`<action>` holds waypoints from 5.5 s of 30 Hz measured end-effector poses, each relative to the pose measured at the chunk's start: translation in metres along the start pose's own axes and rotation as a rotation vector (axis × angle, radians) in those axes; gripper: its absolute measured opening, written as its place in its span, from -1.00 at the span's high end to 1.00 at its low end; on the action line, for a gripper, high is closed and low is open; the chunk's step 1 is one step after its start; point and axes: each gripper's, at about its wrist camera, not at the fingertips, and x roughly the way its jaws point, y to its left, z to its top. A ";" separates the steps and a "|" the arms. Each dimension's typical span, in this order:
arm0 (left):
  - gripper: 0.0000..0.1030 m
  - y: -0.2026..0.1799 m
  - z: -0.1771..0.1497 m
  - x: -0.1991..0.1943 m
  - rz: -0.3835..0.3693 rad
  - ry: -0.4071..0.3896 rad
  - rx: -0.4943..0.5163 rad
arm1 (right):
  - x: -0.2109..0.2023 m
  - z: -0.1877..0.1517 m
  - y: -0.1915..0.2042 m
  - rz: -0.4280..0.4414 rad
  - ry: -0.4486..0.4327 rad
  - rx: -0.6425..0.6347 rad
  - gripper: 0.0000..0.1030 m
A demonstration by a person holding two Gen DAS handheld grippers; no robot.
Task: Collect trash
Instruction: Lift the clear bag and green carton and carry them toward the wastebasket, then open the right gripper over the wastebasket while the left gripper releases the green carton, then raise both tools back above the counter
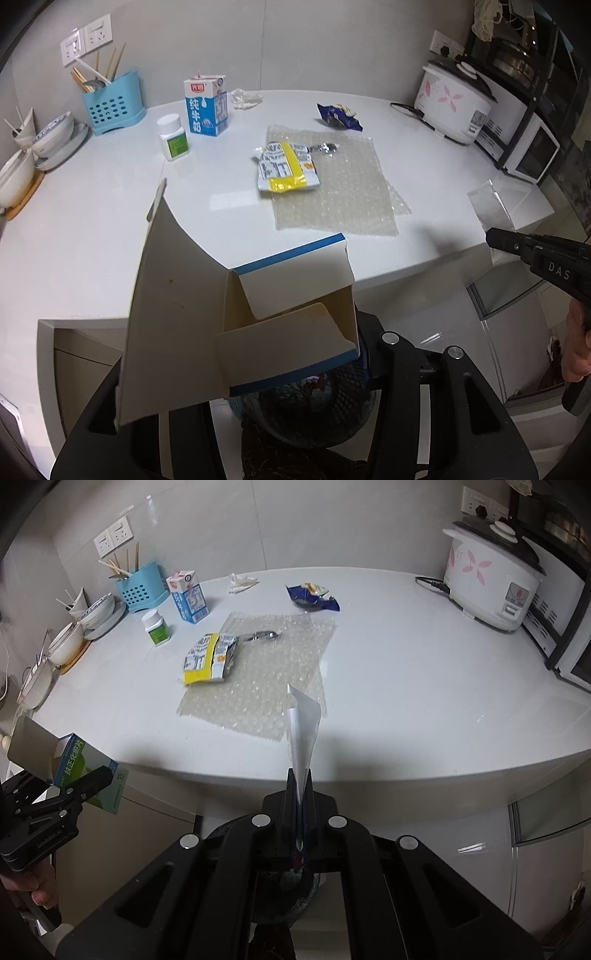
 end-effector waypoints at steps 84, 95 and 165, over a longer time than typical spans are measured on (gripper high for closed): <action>0.09 0.027 -0.122 0.136 0.035 0.248 -0.079 | 0.214 -0.177 0.074 0.137 0.344 -0.128 -0.42; 0.09 0.012 -0.129 0.160 0.002 0.279 -0.039 | 0.194 -0.167 0.046 0.086 0.295 -0.083 -0.79; -0.88 0.040 -0.023 0.012 0.037 0.025 -0.180 | 0.028 -0.029 0.012 0.010 -0.054 -0.006 -0.85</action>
